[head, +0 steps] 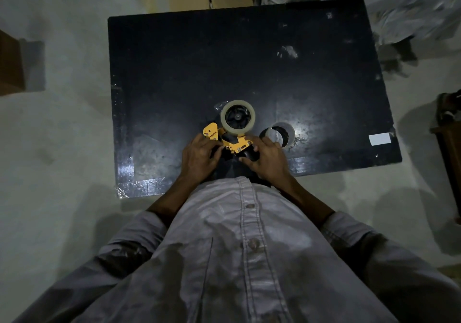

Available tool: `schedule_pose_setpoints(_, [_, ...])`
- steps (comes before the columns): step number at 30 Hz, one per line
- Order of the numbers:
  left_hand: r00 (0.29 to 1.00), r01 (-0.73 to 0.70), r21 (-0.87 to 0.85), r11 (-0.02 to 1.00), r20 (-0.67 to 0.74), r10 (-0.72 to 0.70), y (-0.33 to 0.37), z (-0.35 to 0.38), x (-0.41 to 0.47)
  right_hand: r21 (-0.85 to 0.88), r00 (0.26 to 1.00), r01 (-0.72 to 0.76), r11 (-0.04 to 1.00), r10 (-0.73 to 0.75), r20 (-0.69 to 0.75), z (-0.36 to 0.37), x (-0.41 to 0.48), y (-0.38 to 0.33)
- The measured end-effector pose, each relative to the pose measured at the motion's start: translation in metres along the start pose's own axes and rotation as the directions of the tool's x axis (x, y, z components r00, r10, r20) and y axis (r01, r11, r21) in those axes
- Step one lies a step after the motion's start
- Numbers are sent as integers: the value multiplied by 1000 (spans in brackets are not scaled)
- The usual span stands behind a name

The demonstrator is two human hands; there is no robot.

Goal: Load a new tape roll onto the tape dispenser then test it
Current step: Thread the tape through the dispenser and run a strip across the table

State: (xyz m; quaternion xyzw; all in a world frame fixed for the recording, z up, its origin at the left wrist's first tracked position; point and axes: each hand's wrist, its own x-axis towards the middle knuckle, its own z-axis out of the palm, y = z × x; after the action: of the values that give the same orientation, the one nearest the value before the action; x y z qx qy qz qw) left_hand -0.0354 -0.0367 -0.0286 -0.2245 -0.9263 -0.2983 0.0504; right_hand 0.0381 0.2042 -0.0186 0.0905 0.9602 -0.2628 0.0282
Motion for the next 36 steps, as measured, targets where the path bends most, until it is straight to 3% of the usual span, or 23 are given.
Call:
schedule_pose_setpoints(14, [998, 17, -1, 1000, 54, -17, 10, -6, -24, 86, 999, -42, 995, 42, 11, 10, -3, -3])
schedule_pose_setpoints(18, [950, 294, -153, 944, 153, -271, 12, -7, -22, 99, 997, -80, 992, 79, 14, 15, -4, -5])
schedule_pose_setpoints(21, [900, 427, -242, 871, 210, -383, 10, -6, -21, 94, 996, -92, 991, 92, 2, 17, -4, -5])
schedule_pose_setpoints(28, [869, 488, -417, 767, 145, -473, 1, -9, 5, 120, 983, -165, 979, 153, 99, 1, -1, -5])
schedule_pose_setpoints(31, [869, 480, -437, 761, 122, -479, -1, -8, 26, 139, 970, -243, 960, 242, 26, -14, 7, -8])
schedule_pose_setpoints(36, [843, 534, -364, 764, 160, -513, 2, 0, 52, 101, 974, -195, 975, 205, -101, -35, 46, -23])
